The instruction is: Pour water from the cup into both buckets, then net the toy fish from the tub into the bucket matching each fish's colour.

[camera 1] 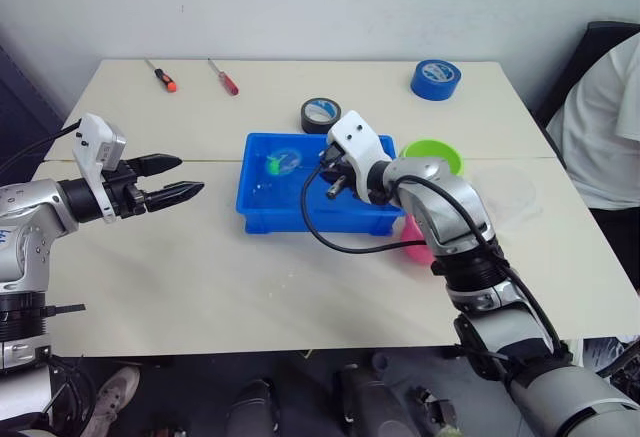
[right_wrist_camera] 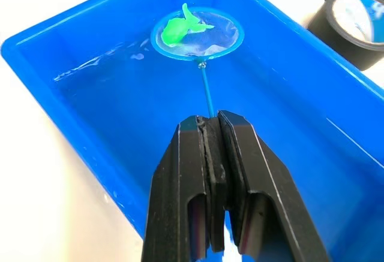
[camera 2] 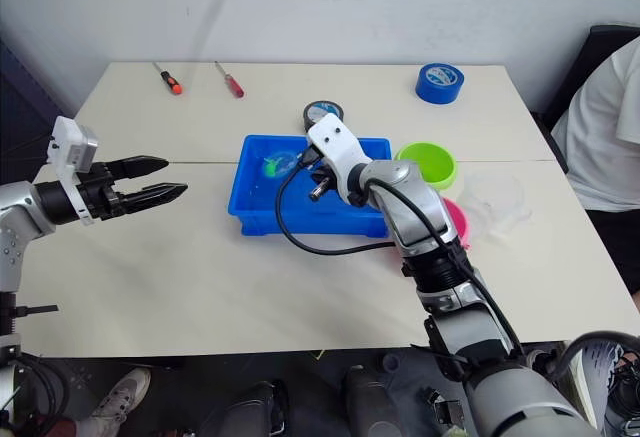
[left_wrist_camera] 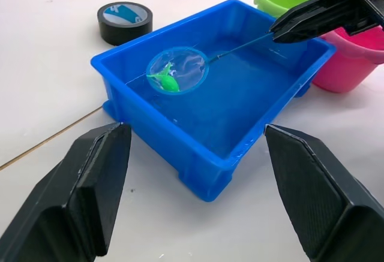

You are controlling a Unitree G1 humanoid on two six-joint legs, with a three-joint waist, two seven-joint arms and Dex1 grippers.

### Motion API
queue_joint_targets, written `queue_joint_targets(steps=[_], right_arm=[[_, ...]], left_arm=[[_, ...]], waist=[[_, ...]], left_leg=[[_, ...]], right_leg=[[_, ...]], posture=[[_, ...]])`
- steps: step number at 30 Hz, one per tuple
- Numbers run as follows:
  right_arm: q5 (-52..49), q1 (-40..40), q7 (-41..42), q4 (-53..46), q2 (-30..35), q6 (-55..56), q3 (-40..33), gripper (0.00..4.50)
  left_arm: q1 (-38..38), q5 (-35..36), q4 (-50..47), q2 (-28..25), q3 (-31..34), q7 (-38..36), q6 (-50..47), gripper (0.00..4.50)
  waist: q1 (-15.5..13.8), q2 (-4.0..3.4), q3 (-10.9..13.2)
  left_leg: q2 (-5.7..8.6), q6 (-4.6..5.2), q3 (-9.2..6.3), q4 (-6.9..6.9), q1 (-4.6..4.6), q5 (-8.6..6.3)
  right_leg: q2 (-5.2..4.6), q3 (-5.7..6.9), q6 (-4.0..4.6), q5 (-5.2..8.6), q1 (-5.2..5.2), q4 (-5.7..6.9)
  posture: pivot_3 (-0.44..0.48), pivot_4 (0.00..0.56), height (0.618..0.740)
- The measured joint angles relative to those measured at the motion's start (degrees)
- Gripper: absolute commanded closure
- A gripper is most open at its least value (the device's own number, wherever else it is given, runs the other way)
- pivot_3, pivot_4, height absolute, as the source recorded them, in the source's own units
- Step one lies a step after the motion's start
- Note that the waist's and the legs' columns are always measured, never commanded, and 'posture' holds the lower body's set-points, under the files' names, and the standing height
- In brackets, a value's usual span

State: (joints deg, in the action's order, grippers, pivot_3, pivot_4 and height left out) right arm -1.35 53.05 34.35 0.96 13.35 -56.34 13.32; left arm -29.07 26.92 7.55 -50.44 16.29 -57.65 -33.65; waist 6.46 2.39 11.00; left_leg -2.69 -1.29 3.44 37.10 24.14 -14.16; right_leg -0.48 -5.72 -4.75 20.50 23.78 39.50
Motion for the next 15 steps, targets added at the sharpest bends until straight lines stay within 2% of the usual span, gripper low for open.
queue_joint_targets(steps=[8, 15], right_arm=[[-2.76, -2.44, 0.16, -4.16, 3.44, -0.49, -1.03, 4.50], [-9.47, -6.96, 4.09, -15.23, 14.76, -2.49, -10.71, 4.50]], left_arm=[[-2.40, 0.03, 0.04, 0.11, -2.12, -1.84, 0.35, 0.63], [-9.59, -0.85, 2.04, 3.50, -7.71, -6.15, 5.78, 0.63]], waist=[[-0.26, 0.00, 0.00], [-1.75, -0.03, 0.02]], left_leg=[[0.02, 0.01, -0.01, -0.01, 0.03, 0.00], [0.03, 0.04, 0.01, -0.02, 0.05, -0.02]], right_leg=[[-0.02, 0.00, 0.00, 0.00, -0.01, -0.07], [0.00, 0.01, 0.00, 0.00, -0.05, -0.19]], posture=[[0.000, 0.150, 0.734], [0.000, 0.150, 0.734]])
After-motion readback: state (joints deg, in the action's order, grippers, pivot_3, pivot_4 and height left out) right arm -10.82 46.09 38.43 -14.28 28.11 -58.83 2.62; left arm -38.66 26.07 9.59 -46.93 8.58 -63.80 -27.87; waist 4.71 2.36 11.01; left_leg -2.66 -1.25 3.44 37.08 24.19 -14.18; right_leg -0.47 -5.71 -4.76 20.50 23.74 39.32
